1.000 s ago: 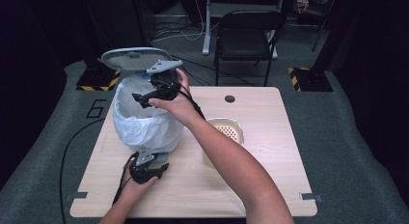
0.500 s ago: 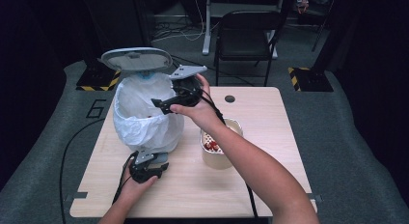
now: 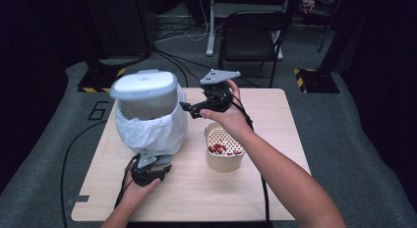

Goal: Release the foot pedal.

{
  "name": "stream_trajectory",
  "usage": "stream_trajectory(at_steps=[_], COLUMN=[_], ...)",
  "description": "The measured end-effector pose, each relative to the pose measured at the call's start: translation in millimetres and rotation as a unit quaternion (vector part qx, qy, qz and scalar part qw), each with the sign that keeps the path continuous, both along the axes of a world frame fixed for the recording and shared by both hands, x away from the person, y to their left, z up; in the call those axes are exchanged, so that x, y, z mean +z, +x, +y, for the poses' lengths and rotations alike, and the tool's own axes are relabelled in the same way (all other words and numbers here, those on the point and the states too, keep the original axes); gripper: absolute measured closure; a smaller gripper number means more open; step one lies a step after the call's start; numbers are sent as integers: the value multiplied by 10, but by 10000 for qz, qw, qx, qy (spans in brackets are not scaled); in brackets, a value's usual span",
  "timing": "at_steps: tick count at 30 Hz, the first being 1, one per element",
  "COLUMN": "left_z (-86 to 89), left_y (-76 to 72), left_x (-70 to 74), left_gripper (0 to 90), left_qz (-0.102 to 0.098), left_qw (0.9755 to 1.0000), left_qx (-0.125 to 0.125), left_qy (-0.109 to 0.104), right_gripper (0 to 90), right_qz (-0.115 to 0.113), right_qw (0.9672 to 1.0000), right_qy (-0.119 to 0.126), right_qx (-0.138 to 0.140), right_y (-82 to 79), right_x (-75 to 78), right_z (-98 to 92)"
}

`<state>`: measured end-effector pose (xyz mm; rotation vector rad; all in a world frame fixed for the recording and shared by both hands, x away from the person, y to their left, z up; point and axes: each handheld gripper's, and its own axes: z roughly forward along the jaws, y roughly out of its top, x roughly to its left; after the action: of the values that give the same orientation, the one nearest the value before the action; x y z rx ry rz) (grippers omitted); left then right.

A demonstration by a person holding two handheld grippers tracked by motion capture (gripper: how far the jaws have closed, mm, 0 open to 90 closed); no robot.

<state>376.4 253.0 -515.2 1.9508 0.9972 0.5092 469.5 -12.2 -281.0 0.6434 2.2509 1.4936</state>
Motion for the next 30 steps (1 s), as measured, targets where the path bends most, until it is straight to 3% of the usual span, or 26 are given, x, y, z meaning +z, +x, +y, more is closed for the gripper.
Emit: stream_trajectory(at_steps=[1, 5, 7, 11, 12, 17, 18, 19, 21, 24, 25, 28, 29, 30], left_z=[15, 42, 49, 87, 168, 230, 224, 257, 268, 304, 283, 340, 356, 383], left_y=[-6, -33, -44, -89, -39, -78, -95, -95, -108, -122, -175, -228, -268, -285], left_x=[23, 71, 103, 197, 238, 330, 341, 374, 406, 443, 444, 453, 450, 453], left_gripper=[378, 386, 386, 386, 391, 400, 400, 400, 401, 400, 400, 399, 399, 399], left_qz=[35, 132, 43, 200, -43, 221, 250, 269, 343, 385, 581, 552, 622, 621], left_qw=[10000, 9999, 9999, 9994, 9996, 9996, 9993, 9993, 9987, 9987, 9970, 9980, 9974, 9975], left_qx=[-40, 1, 52, 134, -199, -178, -98, -192, -173, -205, -36, -139, -88, -73], left_qy=[-68, -3, -85, -238, 207, -85, -251, -191, -325, -274, -510, -269, -366, -322], right_gripper=[60, 64, 63, 64, 65, 91, 100, 102, 122, 140, 142, 159, 174, 177], right_qz=[-19, -5, -73, -122, -124, -50, -24, -75, -82, 40, 70, 184, 202, 271], right_qw=[10000, 9999, 9998, 9995, 9995, 9992, 9989, 9985, 9978, 9968, 9965, 9954, 9955, 9953], right_qy=[-22, -96, -164, -228, -221, -175, -209, -276, -321, -315, -304, -328, -316, -254], right_qx=[-11, -95, -103, -175, -200, -370, -413, -468, -575, -733, -772, -881, -873, -899], right_y=[-7, -44, -66, -128, -140, -203, -222, -238, -269, -313, -327, -392, -409, -436], right_x=[-9, -52, -66, -110, -125, -194, -215, -236, -284, -375, -398, -488, -521, -564], right_z=[-27, -154, -223, -353, -396, -587, -629, -673, -767, -922, -958, -1105, -1158, -1222])
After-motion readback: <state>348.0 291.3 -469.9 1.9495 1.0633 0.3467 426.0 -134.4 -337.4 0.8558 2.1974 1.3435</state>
